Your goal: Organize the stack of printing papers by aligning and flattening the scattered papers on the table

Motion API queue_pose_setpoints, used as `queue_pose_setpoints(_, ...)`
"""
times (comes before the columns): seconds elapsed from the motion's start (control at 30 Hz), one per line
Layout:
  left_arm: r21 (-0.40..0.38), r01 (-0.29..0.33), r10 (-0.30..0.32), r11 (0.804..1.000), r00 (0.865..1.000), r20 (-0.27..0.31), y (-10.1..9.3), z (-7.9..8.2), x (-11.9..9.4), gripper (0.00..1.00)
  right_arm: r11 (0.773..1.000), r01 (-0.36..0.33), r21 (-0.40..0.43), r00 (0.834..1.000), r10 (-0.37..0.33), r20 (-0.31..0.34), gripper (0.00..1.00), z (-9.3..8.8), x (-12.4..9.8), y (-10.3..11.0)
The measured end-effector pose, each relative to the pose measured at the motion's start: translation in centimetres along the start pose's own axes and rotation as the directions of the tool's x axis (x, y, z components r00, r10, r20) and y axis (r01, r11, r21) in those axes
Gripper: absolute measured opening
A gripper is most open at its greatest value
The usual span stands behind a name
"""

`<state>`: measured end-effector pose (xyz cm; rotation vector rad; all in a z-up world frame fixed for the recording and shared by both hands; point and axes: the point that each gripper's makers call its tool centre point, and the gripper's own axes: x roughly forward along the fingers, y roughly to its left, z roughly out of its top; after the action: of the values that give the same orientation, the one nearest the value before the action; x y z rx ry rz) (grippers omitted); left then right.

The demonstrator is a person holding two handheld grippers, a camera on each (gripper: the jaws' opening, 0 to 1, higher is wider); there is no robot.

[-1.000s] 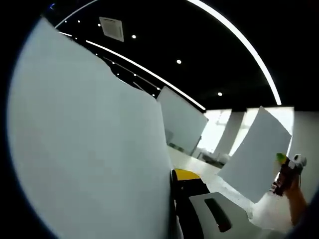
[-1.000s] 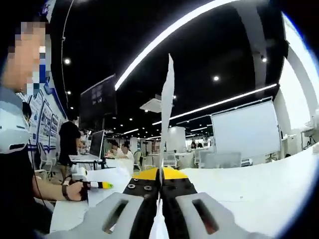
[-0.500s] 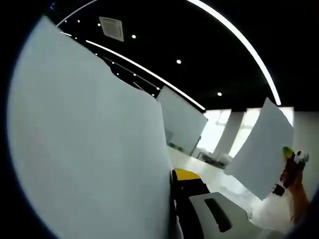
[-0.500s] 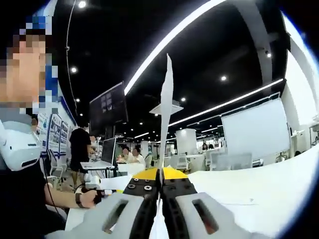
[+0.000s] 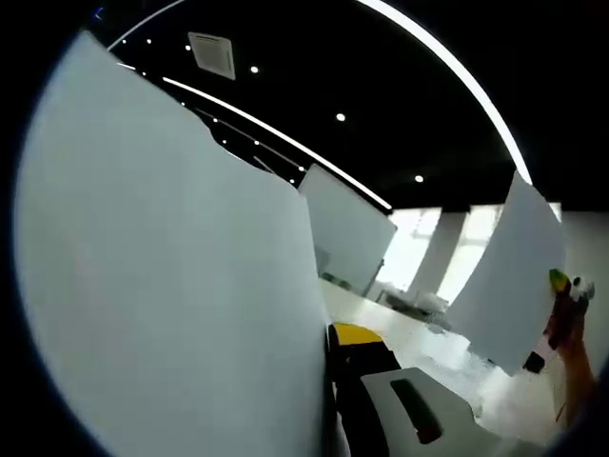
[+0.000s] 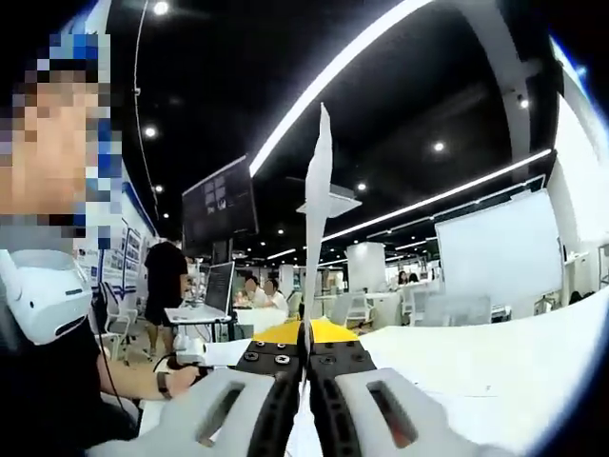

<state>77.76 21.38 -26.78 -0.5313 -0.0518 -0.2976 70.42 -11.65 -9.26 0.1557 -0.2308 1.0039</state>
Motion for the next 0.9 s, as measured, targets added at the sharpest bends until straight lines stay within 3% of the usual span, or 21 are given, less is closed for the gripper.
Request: queue_pose_setpoints(0.9,0.0,0.003,-0.003,1.0,1.0,-0.002,0.3,-0.1,0.1,0.07,0.997,-0.075,-0.029,0.997,0.075,-0.002,0.0,1.0,0.2,2.8)
